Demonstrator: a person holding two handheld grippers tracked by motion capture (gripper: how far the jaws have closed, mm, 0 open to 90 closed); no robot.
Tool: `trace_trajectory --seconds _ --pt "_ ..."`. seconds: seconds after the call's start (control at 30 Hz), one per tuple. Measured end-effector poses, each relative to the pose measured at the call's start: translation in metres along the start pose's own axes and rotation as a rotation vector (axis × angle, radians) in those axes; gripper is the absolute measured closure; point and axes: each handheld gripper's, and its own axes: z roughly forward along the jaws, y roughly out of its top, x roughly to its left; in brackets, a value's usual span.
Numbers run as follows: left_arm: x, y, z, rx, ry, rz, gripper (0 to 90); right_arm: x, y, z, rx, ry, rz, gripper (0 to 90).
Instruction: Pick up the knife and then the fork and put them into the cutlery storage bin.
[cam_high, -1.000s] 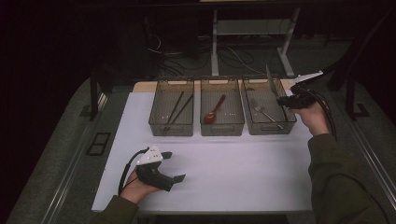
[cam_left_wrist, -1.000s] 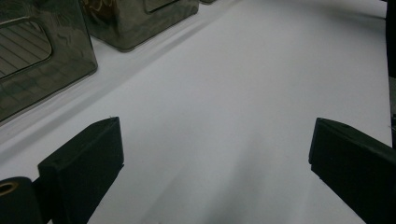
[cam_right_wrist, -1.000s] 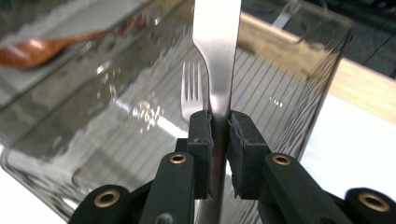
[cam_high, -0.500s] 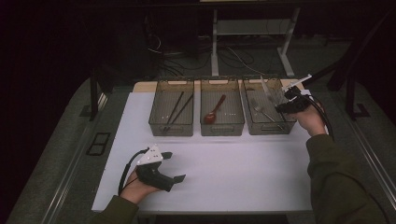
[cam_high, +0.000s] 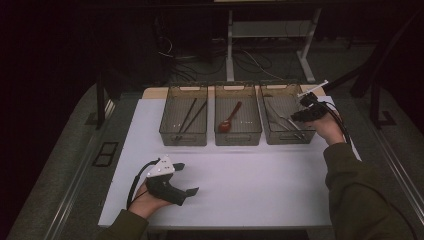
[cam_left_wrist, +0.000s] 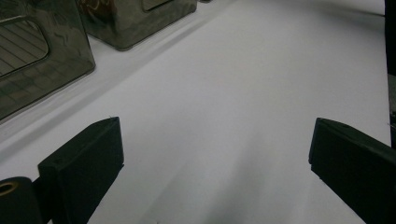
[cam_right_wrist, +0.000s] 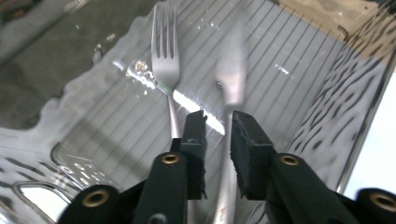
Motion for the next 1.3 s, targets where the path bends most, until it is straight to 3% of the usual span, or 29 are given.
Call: trace_trajectory --seconds 0.2,0.5,0.57,0.73,0.83,1.3 --pt "0.0 0.0 0.0 0.002 0.002 0.002 2.3 -0.001 -0.001 -0.007 -0.051 0.036 0.028 63.9" --pt "0.0 0.0 0.001 0.004 0.009 -0.003 2.3 -0.004 -0.008 -0.021 -0.163 0.136 0.112 46.1" --pt "0.0 0.0 0.001 0.004 0.011 -0.004 2.3 -0.003 -0.01 -0.023 -0.183 0.138 0.115 40.2" --pt "0.0 0.001 0.001 0.007 0.013 -0.005 2.3 0.001 -0.017 -0.03 -0.238 0.156 0.128 36.3" --pt "0.0 0.001 0.002 0.004 0.014 -0.006 2.3 0.005 -0.021 -0.034 -0.255 0.175 0.12 34.7" --pt "0.0 0.0 0.001 0.013 0.01 0.004 2.5 0.032 -0.042 -0.052 -0.334 0.172 0.069 28.5"
